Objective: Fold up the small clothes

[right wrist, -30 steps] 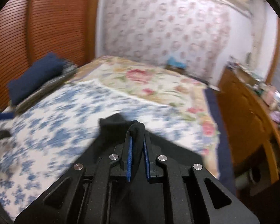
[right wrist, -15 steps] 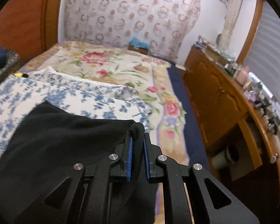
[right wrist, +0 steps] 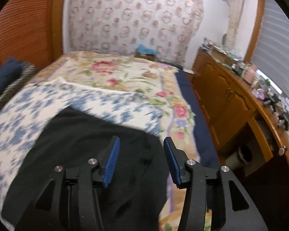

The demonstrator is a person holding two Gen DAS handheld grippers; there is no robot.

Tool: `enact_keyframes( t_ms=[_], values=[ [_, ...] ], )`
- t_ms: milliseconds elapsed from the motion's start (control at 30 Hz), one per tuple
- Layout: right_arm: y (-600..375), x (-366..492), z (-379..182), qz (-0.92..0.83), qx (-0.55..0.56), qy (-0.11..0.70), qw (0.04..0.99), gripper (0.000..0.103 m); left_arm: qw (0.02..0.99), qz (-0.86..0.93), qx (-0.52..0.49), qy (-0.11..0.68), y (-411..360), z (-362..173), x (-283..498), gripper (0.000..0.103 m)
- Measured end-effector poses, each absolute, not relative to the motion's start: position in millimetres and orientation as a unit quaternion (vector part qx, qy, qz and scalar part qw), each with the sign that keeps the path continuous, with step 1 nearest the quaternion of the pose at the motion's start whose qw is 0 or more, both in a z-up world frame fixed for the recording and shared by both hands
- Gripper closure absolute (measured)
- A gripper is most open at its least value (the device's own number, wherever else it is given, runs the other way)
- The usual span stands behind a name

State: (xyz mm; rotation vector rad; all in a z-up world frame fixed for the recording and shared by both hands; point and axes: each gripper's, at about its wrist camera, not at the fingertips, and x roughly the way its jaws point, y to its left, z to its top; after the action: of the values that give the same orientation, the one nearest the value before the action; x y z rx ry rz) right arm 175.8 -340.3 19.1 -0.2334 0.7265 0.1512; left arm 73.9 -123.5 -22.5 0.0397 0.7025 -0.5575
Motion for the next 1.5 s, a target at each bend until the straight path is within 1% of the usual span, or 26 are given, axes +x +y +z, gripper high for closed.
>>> enact_keyframes(
  t_ms=[100,233,500,667,700,800,833,933,1300,1500],
  values=[
    [-321.5,144.0,11.9,0.115,-0.122,0.356,0.919,0.054,0.898,-0.274,0.021,0.342,-129.0,-24.7,71.5,0.050],
    [-303.1,113.5,-9.1,0.156,-0.116,0.379,0.905,0.054,0.895,-0.280,0.026,0.347,-135.6,-28.1,69.1,0.050],
    [-287.1,96.3,-38.4,0.176,-0.108,0.415,0.886,0.054,0.889,-0.289,0.036,0.353,-148.7,-33.3,63.5,0.050],
    [-297.5,89.1,-47.0,0.176,-0.093,0.427,0.882,0.055,0.887,-0.293,0.039,0.354,-151.8,-33.8,60.5,0.050],
    [-300.7,86.1,-46.9,0.180,-0.090,0.429,0.881,0.057,0.887,-0.294,0.039,0.354,-152.5,-34.2,60.4,0.050],
    [-306.2,79.3,-47.8,0.185,-0.089,0.433,0.878,0.073,0.886,-0.295,0.039,0.355,-153.8,-34.6,60.0,0.050],
    [-308.1,75.5,-47.5,0.189,-0.090,0.434,0.876,0.086,0.886,-0.296,0.040,0.355,-154.7,-34.6,59.9,0.050],
    [-316.5,62.1,-43.3,0.194,-0.089,0.431,0.877,0.092,0.885,-0.297,0.042,0.355,-156.1,-34.5,58.9,0.050],
    [-363.7,7.0,-16.1,0.138,-0.064,0.412,0.898,0.094,0.883,-0.302,0.049,0.356,-163.0,-34.1,56.3,0.050],
    [-378.0,-0.8,-13.1,0.110,-0.058,0.413,0.902,0.094,0.883,-0.301,0.051,0.357,-166.0,-34.2,55.0,0.050]
  ],
)
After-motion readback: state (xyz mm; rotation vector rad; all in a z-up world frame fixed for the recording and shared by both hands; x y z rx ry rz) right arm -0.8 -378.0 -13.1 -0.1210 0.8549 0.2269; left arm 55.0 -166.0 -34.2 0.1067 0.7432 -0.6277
